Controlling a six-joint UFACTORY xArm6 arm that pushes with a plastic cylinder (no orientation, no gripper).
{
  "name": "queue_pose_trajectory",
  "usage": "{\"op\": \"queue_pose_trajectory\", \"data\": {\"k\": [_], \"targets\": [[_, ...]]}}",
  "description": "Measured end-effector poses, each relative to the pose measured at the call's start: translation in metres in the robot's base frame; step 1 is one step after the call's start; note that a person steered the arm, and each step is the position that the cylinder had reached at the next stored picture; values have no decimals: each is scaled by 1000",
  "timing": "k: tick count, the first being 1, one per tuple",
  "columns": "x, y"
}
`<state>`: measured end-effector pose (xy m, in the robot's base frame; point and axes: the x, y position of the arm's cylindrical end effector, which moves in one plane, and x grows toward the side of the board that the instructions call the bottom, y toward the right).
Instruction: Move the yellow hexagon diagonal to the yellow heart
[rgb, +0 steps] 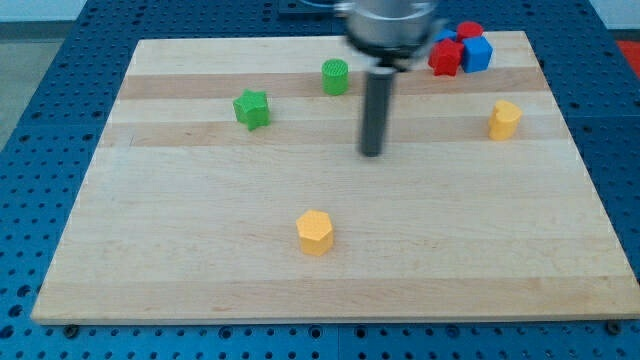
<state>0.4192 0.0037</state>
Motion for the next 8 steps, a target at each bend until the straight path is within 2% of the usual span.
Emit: {"op": "queue_pose_trajectory", "data": {"k": [1, 2, 3, 4, 5, 6, 7, 8], "targets": [[26, -88], [85, -143], [138, -145], [145, -93], [135, -27], [110, 42], [94, 86], [110, 78]]}}
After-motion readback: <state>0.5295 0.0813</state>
